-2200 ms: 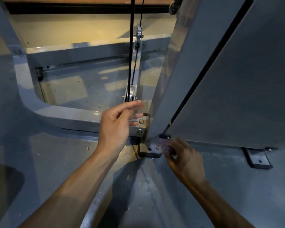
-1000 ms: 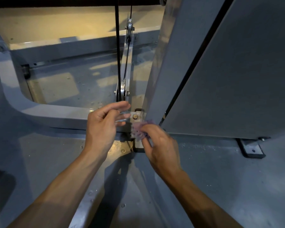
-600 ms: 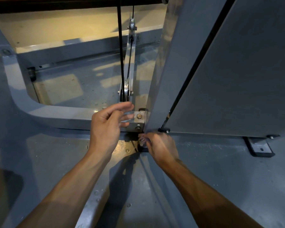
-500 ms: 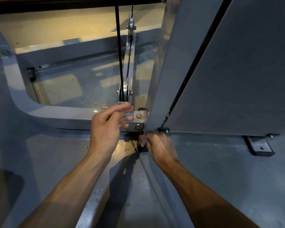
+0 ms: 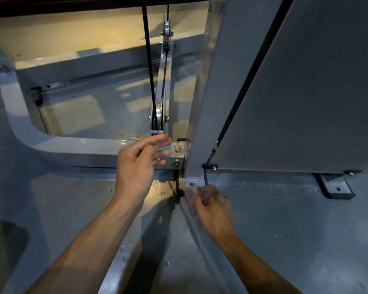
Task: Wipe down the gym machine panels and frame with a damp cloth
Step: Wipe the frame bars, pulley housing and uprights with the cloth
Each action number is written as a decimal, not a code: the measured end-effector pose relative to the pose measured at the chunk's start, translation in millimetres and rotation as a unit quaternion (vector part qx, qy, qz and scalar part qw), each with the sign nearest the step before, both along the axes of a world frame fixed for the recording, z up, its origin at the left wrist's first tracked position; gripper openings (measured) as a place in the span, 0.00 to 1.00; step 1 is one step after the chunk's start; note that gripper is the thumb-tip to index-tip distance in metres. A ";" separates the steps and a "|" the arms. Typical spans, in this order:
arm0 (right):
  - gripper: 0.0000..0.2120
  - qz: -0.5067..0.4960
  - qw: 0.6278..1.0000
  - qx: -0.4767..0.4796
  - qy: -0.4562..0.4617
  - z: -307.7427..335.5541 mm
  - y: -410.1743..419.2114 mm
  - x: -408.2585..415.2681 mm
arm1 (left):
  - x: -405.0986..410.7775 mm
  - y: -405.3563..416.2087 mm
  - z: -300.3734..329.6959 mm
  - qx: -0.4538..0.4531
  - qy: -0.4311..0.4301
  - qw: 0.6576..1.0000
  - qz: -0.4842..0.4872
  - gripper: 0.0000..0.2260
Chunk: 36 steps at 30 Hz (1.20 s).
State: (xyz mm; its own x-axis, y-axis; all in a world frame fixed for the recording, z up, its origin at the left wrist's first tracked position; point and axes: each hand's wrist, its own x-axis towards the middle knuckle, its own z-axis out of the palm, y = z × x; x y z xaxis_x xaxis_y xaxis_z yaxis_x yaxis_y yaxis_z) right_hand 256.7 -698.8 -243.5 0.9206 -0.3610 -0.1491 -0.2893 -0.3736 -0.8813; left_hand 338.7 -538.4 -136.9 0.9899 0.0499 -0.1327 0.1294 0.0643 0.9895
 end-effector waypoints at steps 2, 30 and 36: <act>0.09 -0.158 0.968 0.195 0.025 -1.9 0.7 0.1 | 0.0 1.2 -2.1 0.005 -0.001 1.000 0.002 0.15; 0.10 -0.256 0.905 0.316 0.123 19.9 -6.1 31.2 | 3.3 6.9 -14.7 -0.014 0.008 1.000 -0.004 0.14; 0.12 -0.221 0.919 0.245 0.214 4.0 -13.7 50.3 | 2.7 7.1 -13.1 -0.008 0.013 1.000 -0.008 0.14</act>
State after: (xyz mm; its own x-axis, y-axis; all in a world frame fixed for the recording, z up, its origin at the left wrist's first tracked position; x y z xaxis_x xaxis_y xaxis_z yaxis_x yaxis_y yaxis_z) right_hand 307.1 -712.5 -239.5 0.5186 -0.4787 -0.7084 -0.6768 0.2764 -0.6823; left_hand 341.4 -531.3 -150.0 0.9866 0.0320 -0.1600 0.1571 0.0788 0.9844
